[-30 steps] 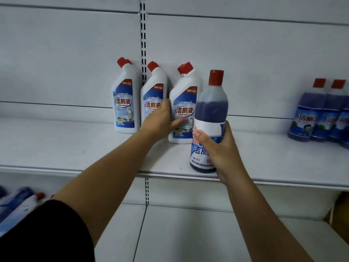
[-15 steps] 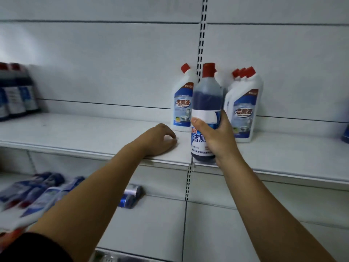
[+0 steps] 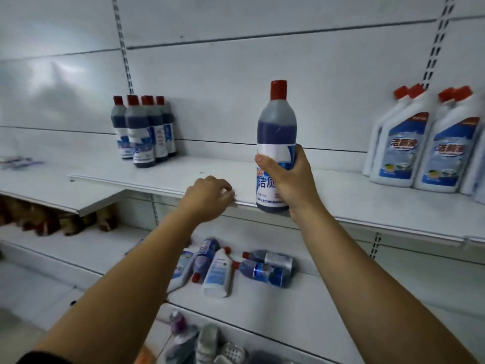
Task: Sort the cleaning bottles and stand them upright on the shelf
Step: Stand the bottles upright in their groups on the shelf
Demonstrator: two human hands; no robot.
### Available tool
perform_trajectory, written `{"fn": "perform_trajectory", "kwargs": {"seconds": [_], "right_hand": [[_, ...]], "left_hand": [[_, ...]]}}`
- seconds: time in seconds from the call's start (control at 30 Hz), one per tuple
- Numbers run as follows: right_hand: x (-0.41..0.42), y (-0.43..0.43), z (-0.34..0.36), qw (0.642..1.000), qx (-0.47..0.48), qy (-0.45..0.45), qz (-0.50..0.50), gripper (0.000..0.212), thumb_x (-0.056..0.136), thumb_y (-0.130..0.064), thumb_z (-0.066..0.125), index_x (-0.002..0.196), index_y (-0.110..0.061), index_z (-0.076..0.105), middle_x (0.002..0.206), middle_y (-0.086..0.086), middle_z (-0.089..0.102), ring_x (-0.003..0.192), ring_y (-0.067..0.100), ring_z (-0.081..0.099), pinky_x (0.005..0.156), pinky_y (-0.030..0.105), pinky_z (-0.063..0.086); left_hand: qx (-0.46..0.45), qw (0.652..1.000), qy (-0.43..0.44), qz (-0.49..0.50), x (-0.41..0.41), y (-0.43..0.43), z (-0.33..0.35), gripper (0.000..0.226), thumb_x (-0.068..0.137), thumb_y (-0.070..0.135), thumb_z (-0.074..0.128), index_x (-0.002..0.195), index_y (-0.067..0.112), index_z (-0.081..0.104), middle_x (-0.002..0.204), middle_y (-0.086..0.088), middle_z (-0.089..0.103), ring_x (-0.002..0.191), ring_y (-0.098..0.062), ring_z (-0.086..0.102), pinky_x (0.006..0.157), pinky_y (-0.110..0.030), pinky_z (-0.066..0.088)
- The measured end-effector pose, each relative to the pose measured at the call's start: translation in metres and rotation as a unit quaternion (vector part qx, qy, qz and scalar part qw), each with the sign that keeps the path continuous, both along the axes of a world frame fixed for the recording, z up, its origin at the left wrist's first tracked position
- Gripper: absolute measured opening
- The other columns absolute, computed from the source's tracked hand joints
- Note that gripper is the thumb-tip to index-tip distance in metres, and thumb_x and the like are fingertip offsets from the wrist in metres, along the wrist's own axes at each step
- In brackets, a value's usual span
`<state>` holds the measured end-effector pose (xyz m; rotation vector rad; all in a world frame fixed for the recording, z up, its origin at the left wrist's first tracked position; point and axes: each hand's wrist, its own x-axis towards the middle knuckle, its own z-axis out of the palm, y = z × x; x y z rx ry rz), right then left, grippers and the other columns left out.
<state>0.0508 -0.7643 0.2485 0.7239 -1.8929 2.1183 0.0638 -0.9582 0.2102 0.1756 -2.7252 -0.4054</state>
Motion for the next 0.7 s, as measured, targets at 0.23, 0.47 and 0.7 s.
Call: {"fn": "perform_trajectory", "kwargs": {"seconds": [0.23, 0.47, 0.7], "right_hand": [[0.007, -0.116, 0.005, 0.999, 0.01, 0.013, 0.045, 0.046, 0.079, -0.025, 0.079, 0.116, -0.022, 0.052, 0.098, -0.005, 0.068, 0.076, 0.004, 0.07, 0.064, 0.018, 0.055], [-0.009, -0.223, 0.011, 0.996, 0.021, 0.032, 0.079, 0.05, 0.081, -0.029, 0.077, 0.122, -0.023, 0.049, 0.103, -0.008, 0.066, 0.085, 0.005, 0.068, 0.067, 0.017, 0.055], [-0.03, -0.33, 0.015, 0.993, -0.029, 0.028, 0.107, 0.053, 0.078, -0.026, 0.08, 0.122, -0.019, 0.051, 0.108, -0.003, 0.069, 0.089, 0.01, 0.071, 0.076, 0.029, 0.06]], "left_hand": [[0.018, 0.999, 0.033, 0.027, 0.029, -0.113, -0.012, 0.034, 0.099, 0.042, 0.045, 0.121, 0.026, 0.065, 0.123, -0.005, 0.059, 0.113, -0.025, 0.052, 0.098, -0.045, 0.047], [0.005, 0.997, 0.05, 0.057, 0.031, -0.207, -0.014, 0.034, 0.1, 0.042, 0.045, 0.126, 0.027, 0.062, 0.13, -0.003, 0.056, 0.12, -0.021, 0.046, 0.1, -0.039, 0.042], [-0.012, 0.996, 0.026, 0.085, 0.011, -0.321, -0.007, 0.036, 0.099, 0.042, 0.044, 0.125, 0.025, 0.063, 0.13, -0.007, 0.057, 0.121, -0.026, 0.049, 0.103, -0.044, 0.042]]}}
